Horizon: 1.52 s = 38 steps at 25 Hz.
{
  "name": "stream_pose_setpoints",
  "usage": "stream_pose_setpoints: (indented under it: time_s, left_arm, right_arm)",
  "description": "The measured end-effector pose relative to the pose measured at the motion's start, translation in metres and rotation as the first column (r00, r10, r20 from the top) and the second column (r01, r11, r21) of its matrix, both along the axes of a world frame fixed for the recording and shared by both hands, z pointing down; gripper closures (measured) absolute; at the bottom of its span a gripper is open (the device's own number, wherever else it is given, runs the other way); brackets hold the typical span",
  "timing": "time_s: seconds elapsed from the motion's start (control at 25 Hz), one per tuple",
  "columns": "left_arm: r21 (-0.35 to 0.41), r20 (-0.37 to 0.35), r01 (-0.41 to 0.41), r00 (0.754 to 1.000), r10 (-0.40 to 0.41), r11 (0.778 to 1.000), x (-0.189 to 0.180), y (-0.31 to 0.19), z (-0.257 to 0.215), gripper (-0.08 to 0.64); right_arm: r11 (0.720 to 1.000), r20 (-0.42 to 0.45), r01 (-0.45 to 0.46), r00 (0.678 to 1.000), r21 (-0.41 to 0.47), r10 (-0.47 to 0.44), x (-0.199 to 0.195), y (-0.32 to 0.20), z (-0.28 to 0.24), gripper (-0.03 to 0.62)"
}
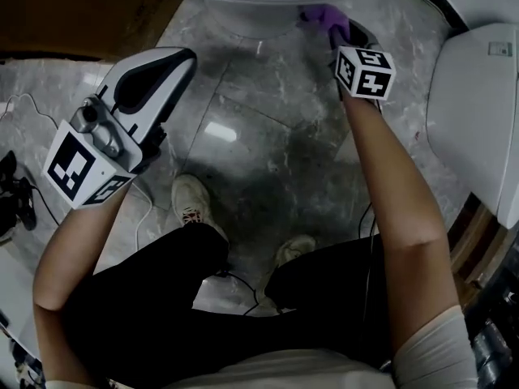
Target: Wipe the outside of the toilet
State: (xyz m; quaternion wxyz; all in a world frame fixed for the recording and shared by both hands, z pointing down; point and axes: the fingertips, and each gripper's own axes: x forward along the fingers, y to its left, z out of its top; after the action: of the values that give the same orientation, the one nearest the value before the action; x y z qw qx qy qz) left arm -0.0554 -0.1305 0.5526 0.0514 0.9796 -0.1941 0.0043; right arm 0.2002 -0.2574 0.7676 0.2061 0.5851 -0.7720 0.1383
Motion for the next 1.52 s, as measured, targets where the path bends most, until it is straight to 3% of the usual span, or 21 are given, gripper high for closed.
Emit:
stream_pose_setpoints:
  time_s: [0.2,0.48,0.64,0.8,0.92,1.2,1.36,1.52]
  left_arm:
    - [-0.025,-0.016,-0.007,1.000,0.006,1.000,0.013,-0.009,0.003,0.554]
    - [-0.010,-0.009,-0.018,1.000,0.018,1.000,0.021,-0.021,-0.002,0.554]
    - [-0.003,0.021,-0.097,0.995,0.097,0.995,0.035,-0.017,-0.009,0.554]
    - [-0.025,0.056,-0.216,0.975,0.217,0.976,0.046,-0.003,-0.025,0.554]
    - [-0.046,0.091,-0.233,0.967,0.236,0.971,0.046,0.012,-0.046,0.554]
    - [-0.137,0.054,-0.160,0.984,0.168,0.978,0.037,0.049,-0.163,0.554]
    - [-0.134,0.069,-0.165,0.982,0.175,0.977,0.043,0.061,-0.244,0.554]
    - [-0.121,0.054,-0.201,0.977,0.208,0.972,0.040,0.079,-0.359,0.554]
  right_arm:
    - [0.999,-0.022,0.010,1.000,0.031,-0.009,0.024,0.011,-0.024,0.511]
    - [0.997,-0.001,0.060,0.998,0.057,-0.060,0.010,0.021,-0.044,0.511]
    - [0.993,0.007,0.105,0.994,0.054,-0.105,-0.003,0.029,-0.059,0.511]
    - [0.992,0.027,0.115,0.993,0.047,-0.117,-0.012,0.041,-0.091,0.511]
    - [0.990,0.043,0.138,0.989,0.022,-0.139,-0.021,0.060,-0.126,0.511]
    - [0.982,0.087,0.189,0.978,-0.008,-0.188,-0.049,0.110,-0.260,0.511]
    - [0.975,0.085,0.219,0.971,0.044,-0.222,-0.056,0.117,-0.351,0.511]
    - [0.977,0.094,0.197,0.974,0.085,-0.204,-0.063,0.136,-0.479,0.511]
